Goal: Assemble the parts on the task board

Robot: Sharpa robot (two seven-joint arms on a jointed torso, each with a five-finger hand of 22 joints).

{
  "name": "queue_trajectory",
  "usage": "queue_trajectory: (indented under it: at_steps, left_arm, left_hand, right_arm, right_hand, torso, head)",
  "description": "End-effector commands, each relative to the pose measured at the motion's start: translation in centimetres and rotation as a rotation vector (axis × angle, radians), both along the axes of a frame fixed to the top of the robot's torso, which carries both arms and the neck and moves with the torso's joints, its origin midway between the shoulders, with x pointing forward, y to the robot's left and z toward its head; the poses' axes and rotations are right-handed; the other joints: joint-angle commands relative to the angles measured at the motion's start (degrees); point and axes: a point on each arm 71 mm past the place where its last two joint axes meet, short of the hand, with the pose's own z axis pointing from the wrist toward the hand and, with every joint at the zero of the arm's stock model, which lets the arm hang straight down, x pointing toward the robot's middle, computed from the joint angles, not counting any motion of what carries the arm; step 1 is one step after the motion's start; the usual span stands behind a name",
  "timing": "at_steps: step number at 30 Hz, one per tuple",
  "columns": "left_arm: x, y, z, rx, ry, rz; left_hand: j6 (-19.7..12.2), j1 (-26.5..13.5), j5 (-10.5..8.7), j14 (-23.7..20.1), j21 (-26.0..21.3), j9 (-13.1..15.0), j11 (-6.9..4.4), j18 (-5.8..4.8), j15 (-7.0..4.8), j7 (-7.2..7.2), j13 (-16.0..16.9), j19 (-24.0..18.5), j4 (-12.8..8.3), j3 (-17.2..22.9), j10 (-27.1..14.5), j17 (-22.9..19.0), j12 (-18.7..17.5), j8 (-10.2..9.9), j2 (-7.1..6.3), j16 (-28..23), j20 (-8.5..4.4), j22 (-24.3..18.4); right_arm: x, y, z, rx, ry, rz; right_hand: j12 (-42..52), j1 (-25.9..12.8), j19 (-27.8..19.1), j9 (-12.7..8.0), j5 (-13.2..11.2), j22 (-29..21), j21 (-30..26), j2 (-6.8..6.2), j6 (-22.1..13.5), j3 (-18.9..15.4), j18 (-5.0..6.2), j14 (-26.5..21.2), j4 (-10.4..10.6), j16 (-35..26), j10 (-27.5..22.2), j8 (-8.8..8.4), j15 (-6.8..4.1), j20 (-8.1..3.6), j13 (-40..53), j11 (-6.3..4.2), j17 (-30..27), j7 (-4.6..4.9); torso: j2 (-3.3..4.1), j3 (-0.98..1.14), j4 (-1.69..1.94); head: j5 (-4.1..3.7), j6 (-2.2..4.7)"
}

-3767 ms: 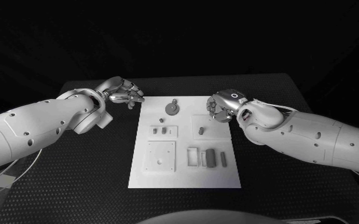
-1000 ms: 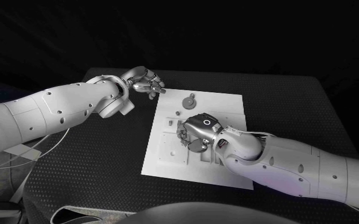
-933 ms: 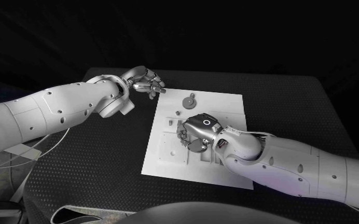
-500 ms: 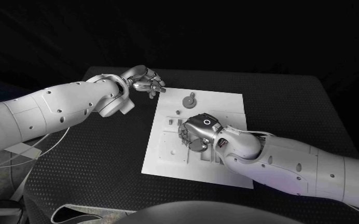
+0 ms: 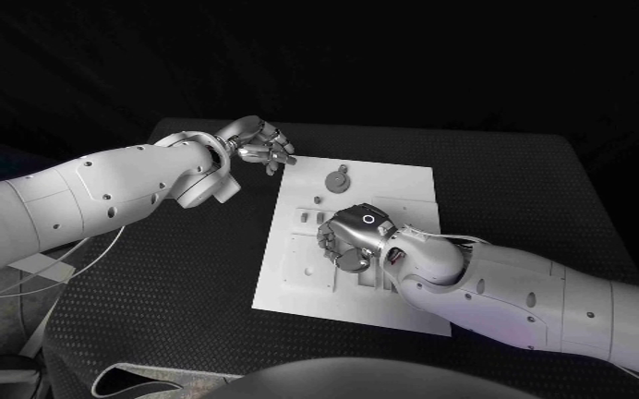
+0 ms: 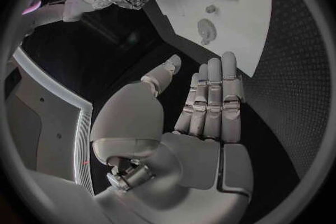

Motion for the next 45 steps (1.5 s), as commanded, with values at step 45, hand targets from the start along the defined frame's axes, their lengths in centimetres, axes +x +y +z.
queue_trajectory:
  at_steps: [45]
  left_arm:
    - [-0.14, -0.10, 0.21, -0.010, -0.009, -0.004]
  left_hand:
    - [0.1, 0.3, 0.10, 0.5, -0.3, -0.1, 0.12, 2.75, 0.10, 0.53, 0.1, 0.5, 0.0, -0.3, -0.2, 0.5, 0.2, 0.1, 0.13, -0.6, 0.03, -0.1]
  right_arm:
    - [-0.10, 0.63, -1.14, -0.071, 0.045, 0.023]
  right_hand:
    - [-0.3, 0.1, 0.0, 0.1, 0.2, 1.0, 0.1, 0.37, 0.1, 0.2, 2.74, -0.1, -0.1, -0.4, 3.3, 0.19, -0.36, -0.42, 0.1, -0.58, 0.2, 0.11]
  torso:
    - [0.01, 0.04, 0.01]
  head:
    - [0.25, -0.52]
